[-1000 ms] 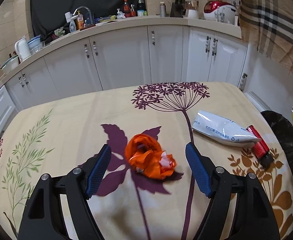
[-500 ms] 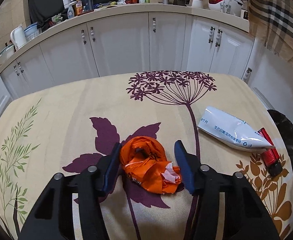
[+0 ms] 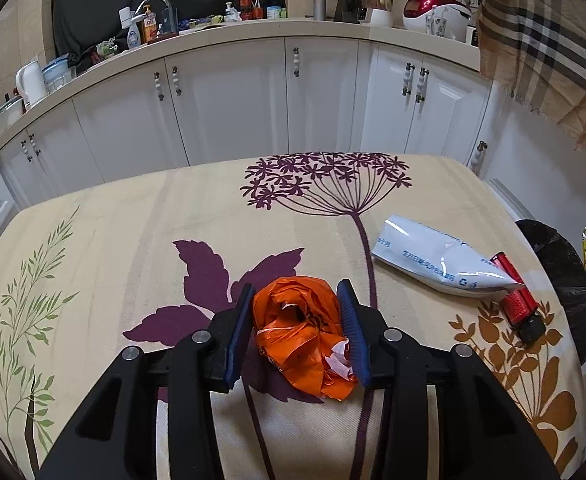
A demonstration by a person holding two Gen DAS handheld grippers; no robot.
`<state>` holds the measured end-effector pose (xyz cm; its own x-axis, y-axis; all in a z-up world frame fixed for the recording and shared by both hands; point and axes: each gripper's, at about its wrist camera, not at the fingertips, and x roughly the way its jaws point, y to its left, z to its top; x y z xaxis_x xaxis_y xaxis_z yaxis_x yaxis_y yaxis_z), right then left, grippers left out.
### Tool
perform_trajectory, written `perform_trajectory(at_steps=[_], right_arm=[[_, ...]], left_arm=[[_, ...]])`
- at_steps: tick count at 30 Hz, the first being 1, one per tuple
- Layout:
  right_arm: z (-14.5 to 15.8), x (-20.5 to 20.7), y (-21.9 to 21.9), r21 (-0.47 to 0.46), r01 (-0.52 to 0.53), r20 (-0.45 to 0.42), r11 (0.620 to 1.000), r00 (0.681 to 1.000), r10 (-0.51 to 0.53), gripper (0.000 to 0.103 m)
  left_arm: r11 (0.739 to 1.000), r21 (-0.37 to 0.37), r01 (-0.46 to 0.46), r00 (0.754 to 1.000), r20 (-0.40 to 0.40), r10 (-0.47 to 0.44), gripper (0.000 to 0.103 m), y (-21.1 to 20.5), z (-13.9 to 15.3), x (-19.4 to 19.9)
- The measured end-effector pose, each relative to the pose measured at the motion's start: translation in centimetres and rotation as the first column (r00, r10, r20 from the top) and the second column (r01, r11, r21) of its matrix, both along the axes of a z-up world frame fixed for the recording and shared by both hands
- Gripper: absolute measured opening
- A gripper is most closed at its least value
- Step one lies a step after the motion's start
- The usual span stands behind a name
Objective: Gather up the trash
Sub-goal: 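Carry the yellow packet and orange bag over the bin and open both grippers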
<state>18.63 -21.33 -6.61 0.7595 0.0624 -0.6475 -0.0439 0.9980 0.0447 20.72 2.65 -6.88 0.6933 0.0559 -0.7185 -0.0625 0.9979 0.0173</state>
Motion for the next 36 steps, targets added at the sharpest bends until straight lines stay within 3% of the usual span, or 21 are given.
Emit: perform_trajectory(at_steps=[17,36], right_arm=[[1.0,-1.4,-1.3,0.001,0.032,0.02,0.999,0.999,-0.032,0.024],[2.5,-3.2,-6.9,-0.021,0.159,0.069,0.987,0.985,-0.157,0.024]], left_arm=[[0.999,0.003,0.049,0.998,0.047,-0.049,0.042,-1.9,1.7,-1.1],[0.975,0.0,0.221,0.967,0.128,-0.219,0.042,-10.2,4.7,-2.0]])
